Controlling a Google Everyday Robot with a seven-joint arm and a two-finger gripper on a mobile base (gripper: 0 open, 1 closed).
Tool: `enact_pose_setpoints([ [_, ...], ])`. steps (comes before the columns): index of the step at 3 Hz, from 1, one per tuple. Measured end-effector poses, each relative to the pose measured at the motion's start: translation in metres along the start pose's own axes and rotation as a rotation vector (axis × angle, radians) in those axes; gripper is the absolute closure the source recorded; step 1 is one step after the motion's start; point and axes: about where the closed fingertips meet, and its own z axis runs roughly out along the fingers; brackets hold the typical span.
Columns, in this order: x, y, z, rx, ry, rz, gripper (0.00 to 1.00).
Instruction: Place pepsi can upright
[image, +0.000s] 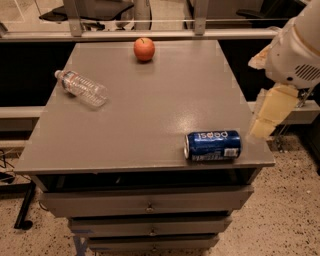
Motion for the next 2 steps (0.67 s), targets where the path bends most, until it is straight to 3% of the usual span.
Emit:
enact_pose_setpoints([
  [2, -0.049, 0.022, 0.066, -0.065, -0.023, -0.006, 0.00],
])
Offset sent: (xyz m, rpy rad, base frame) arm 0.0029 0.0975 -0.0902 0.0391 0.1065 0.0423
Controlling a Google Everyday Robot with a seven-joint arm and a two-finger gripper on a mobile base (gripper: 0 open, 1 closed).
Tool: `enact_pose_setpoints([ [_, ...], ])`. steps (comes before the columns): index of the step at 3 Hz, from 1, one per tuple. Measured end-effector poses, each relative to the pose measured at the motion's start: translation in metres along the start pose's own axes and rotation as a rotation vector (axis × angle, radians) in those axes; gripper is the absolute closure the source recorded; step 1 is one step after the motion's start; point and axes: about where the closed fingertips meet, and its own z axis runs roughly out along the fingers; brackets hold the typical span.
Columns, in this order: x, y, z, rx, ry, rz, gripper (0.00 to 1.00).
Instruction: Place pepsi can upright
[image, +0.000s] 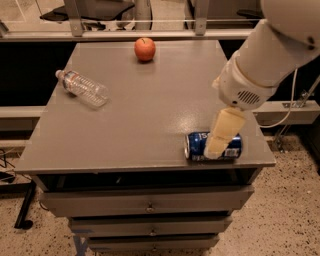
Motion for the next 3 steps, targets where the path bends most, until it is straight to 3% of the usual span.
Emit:
enact_pose_setpoints([
  [2, -0.005, 0.029, 0.036, -0.028, 0.007, -0.031, 0.00],
  [3, -0.001, 0.034, 0.049, -0.022, 0.016, -0.050, 0.18],
])
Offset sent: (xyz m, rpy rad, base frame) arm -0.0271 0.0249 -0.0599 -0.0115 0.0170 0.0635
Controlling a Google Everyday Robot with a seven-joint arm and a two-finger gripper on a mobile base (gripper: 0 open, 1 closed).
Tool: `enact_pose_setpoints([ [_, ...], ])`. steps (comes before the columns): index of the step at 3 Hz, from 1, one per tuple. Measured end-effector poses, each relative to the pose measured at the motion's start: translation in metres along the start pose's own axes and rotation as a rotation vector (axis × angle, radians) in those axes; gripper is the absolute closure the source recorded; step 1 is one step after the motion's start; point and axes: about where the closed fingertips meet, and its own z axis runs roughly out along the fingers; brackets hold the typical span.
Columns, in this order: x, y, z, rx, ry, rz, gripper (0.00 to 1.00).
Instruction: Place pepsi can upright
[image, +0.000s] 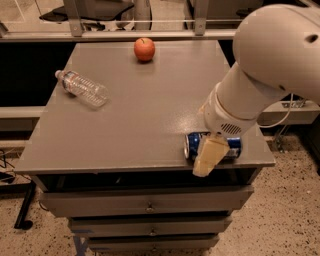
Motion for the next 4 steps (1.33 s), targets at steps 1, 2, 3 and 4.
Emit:
enact_pose_setpoints([
  [1, 0.003, 0.000, 0.008, 0.013, 0.001, -0.016, 0.41],
  [2, 0.001, -0.005, 0.011, 0.029, -0.003, -0.040, 0.64],
  [3, -0.010, -0.020, 0.008, 0.031, -0.034, -0.053, 0.87],
  [4, -0.026, -0.041, 0.000, 0.013, -0.118, -0.042, 1.00],
])
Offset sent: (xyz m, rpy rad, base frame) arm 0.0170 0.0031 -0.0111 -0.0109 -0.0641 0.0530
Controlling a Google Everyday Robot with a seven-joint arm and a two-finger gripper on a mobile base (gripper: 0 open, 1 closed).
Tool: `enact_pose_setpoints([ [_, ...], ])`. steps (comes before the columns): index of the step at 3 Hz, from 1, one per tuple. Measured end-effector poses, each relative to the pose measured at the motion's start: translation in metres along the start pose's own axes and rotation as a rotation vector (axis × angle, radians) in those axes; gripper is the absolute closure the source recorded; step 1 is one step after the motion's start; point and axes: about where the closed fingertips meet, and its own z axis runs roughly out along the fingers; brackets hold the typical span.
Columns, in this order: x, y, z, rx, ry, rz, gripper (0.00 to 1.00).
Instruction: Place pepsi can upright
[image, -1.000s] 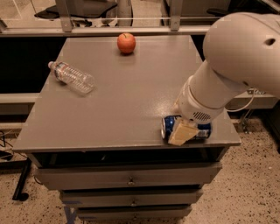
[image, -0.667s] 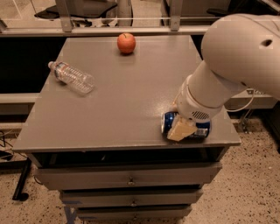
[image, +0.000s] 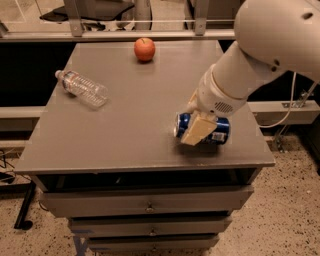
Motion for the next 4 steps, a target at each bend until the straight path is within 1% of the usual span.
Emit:
enact_pose_setpoints([
  [1, -0.015, -0.021, -0.017, -0.016, -0.118, 0.044, 1.00],
  [2, -0.025, -0.038, -0.042, -0.014, -0.256, 0.113, 1.00],
  [4, -0.018, -0.042, -0.062, -0.062, -0.575, 0.264, 1.00],
])
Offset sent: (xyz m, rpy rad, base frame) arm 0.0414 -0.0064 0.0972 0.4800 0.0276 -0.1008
